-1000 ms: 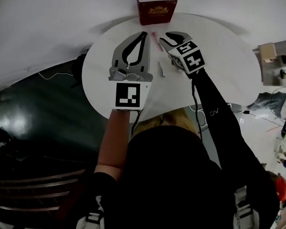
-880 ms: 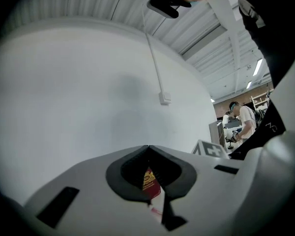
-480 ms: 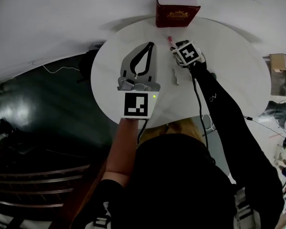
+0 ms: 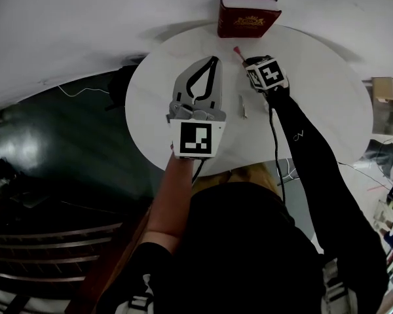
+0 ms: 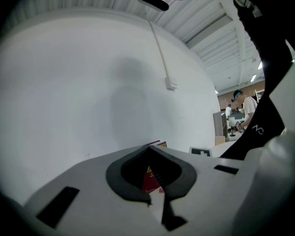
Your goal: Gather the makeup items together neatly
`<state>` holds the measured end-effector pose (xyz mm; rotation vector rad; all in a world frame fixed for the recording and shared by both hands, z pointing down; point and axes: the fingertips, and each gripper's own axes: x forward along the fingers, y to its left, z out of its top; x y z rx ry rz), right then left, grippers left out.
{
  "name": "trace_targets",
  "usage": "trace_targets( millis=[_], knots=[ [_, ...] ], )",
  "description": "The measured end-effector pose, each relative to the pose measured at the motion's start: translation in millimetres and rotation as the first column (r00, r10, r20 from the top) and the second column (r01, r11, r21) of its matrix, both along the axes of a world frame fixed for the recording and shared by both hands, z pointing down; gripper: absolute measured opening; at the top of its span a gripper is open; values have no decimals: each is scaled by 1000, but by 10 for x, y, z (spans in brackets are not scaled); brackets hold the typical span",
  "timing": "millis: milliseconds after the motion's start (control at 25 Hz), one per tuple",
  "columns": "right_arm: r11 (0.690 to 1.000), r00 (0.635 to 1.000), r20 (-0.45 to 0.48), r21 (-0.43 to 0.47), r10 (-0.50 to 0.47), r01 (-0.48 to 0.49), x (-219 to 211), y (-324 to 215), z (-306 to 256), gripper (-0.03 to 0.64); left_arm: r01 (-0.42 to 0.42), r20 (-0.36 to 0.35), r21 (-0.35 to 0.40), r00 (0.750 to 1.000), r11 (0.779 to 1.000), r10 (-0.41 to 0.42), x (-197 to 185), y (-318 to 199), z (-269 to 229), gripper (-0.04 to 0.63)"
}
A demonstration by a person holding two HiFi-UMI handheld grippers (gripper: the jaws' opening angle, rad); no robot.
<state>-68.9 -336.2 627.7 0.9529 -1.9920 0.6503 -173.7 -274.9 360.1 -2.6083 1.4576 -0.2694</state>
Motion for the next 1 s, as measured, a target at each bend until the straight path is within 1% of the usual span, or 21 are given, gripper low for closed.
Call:
trace_targets(
  millis=[40,80,200,280,400,480,560,680,720,760,840,920,960,1000],
  knots=[
    [999,999,41,48,22,-24,2,-51,-174,49,-6,12,5,1000,1000,6,29,-7,-2,8],
    [994,996,82,97,46,-54,11,-88,-368,49,-7,3,14,1000,1000,7,48,-18,-19,8],
    [961,978,177,231,112,-152,87,-67,-958,49,5,-48,36,999,999,-3,60,-37,-106,8],
    [927,962,238,313,134,-206,166,16,-1355,49,7,-55,50,998,999,-5,99,-33,-205,8],
    [860,928,346,422,138,-286,297,172,-1969,49,-2,-51,104,999,995,7,193,-17,-411,8],
    [818,911,397,483,113,-312,358,336,-2316,49,1,-70,96,998,995,6,242,29,-490,8],
    [783,908,412,537,80,-313,414,514,-2584,49,15,-67,65,998,998,-11,279,78,-523,8],
    [717,919,392,631,35,-296,437,792,-2920,49,33,-35,78,999,996,-31,306,162,-610,8],
    [697,920,392,652,25,-297,433,881,-3006,49,45,-36,79,998,996,-43,299,194,-628,8],
    [684,919,395,665,19,-300,444,950,-3055,49,54,-48,83,998,995,-50,307,219,-645,8],
    [673,915,403,673,16,-308,496,1031,-3080,49,51,-50,105,998,993,-46,393,254,-686,8],
    [671,913,407,676,4,-304,538,1097,-3100,49,19,-33,158,999,987,-14,536,306,-793,8],
    [670,913,407,680,-7,-298,560,1131,-3120,49,5,-37,173,999,985,1,603,332,-840,8],
    [667,914,406,685,-15,-293,597,1159,-3141,49,-1,-45,170,999,985,9,662,351,-855,8]
  ],
)
